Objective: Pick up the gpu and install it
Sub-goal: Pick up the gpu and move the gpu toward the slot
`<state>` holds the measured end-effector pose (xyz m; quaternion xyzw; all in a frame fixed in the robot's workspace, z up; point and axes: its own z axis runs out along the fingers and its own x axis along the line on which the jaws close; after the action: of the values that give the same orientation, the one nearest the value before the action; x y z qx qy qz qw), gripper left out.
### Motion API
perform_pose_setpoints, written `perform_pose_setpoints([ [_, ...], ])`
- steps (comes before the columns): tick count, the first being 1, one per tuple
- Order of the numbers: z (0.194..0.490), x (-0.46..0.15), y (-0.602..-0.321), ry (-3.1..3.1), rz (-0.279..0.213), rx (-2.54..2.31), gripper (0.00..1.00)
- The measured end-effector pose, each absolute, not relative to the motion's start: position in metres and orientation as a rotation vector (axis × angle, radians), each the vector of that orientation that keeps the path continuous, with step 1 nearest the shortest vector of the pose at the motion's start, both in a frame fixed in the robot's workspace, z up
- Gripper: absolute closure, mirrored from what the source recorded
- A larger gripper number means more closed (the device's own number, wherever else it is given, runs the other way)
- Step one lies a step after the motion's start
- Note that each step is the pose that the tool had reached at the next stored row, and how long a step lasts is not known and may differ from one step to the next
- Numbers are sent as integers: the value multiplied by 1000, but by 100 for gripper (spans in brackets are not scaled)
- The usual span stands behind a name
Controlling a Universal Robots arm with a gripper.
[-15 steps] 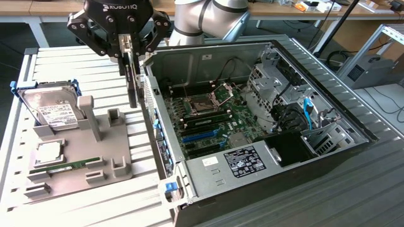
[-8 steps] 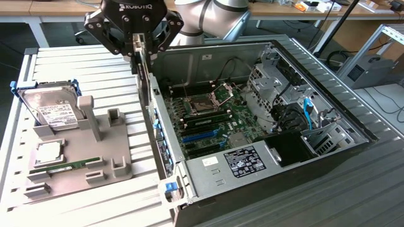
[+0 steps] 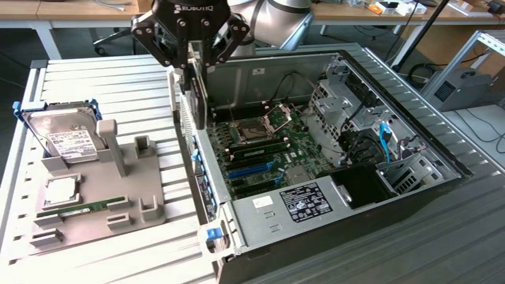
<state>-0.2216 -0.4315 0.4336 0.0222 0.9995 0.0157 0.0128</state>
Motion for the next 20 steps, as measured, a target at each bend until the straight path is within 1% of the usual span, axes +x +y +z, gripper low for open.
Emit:
perform_pose_setpoints([
  [20,434,-160,-431,3115,49,69,73],
])
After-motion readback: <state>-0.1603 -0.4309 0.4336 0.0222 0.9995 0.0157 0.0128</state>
